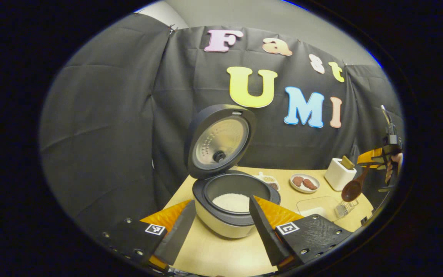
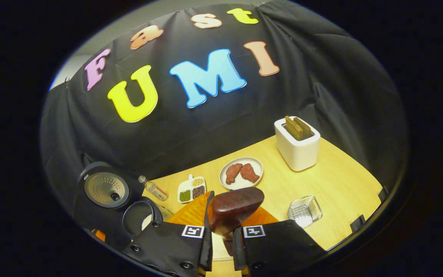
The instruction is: Close the left gripper, press the button to open the rice cooker; take a wooden spoon from the chopstick holder with the right hand, scoop a spoonful of rice and pour it into the rice cooker, then put the wooden spoon back into the chopstick holder.
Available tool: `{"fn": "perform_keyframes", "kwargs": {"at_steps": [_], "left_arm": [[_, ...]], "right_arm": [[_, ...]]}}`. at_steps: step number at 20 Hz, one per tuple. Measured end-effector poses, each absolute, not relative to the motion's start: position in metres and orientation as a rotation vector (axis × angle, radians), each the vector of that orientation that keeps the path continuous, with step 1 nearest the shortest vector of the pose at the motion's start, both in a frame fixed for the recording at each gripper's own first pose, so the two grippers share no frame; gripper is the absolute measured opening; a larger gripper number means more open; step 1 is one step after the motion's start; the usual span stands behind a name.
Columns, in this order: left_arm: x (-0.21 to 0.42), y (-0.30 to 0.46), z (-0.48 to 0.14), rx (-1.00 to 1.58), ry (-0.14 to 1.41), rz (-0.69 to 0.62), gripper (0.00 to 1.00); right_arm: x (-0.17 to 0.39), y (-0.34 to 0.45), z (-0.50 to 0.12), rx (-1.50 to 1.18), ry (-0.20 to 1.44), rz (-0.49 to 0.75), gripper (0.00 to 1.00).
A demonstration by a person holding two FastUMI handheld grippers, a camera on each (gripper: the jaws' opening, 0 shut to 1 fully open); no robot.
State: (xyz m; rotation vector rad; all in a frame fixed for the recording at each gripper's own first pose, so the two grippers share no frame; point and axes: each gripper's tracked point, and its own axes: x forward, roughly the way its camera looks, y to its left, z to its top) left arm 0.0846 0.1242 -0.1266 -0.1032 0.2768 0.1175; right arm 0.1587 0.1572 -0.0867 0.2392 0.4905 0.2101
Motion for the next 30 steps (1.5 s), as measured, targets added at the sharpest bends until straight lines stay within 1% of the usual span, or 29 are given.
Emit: {"fn": "perform_keyframes", "kwargs": {"at_steps": [2,3,4,5,7,9,12,13,14,22,23,24,25,26,27,28,29,30], "left_arm": [[0.079,0.131,-0.134,-0.112,0.287,0.132,0.88],[0.076,0.135,-0.136,-0.116,0.293,0.144,0.89],[0.074,0.138,-0.139,-0.126,0.297,0.156,0.89],[0.071,0.140,-0.141,-0.145,0.301,0.162,0.89],[0.067,0.141,-0.148,-0.189,0.316,0.168,0.89],[0.063,0.145,-0.152,-0.212,0.324,0.180,0.89],[0.056,0.151,-0.150,-0.211,0.325,0.192,0.89],[0.053,0.153,-0.150,-0.205,0.327,0.194,0.88],[0.053,0.154,-0.151,-0.200,0.327,0.197,0.89],[0.044,0.146,-0.154,-0.202,0.334,0.188,0.88],[0.044,0.145,-0.154,-0.199,0.331,0.185,0.88],[0.043,0.144,-0.154,-0.193,0.331,0.183,0.88],[0.043,0.144,-0.156,-0.189,0.332,0.180,0.88],[0.043,0.144,-0.156,-0.186,0.333,0.179,0.88],[0.041,0.145,-0.157,-0.186,0.336,0.179,0.88],[0.041,0.146,-0.156,-0.186,0.337,0.181,0.89],[0.039,0.146,-0.157,-0.185,0.337,0.185,0.89],[0.038,0.148,-0.155,-0.184,0.334,0.188,0.89]], "right_arm": [[0.167,0.177,-0.108,0.193,0.519,0.243,0.23],[0.169,0.186,-0.120,0.173,0.529,0.259,0.19],[0.172,0.194,-0.129,0.163,0.519,0.278,0.23],[0.175,0.202,-0.142,0.166,0.519,0.286,0.23],[0.180,0.213,-0.177,0.179,0.544,0.277,0.23],[0.177,0.220,-0.211,0.178,0.605,0.256,0.23],[0.172,0.230,-0.241,0.184,0.675,0.242,0.23],[0.171,0.233,-0.245,0.194,0.690,0.238,0.19],[0.171,0.235,-0.247,0.198,0.694,0.239,0.23],[0.161,0.250,-0.254,0.236,0.738,0.251,0.23],[0.159,0.251,-0.256,0.259,0.755,0.246,0.23],[0.156,0.255,-0.256,0.305,0.789,0.248,0.19],[0.150,0.260,-0.258,0.360,0.831,0.262,0.20],[0.147,0.261,-0.258,0.397,0.853,0.259,0.23],[0.149,0.259,-0.258,0.399,0.854,0.251,0.23],[0.148,0.261,-0.257,0.405,0.859,0.259,0.23],[0.147,0.262,-0.255,0.412,0.863,0.260,0.19],[0.146,0.263,-0.255,0.422,0.859,0.256,0.19]]}}
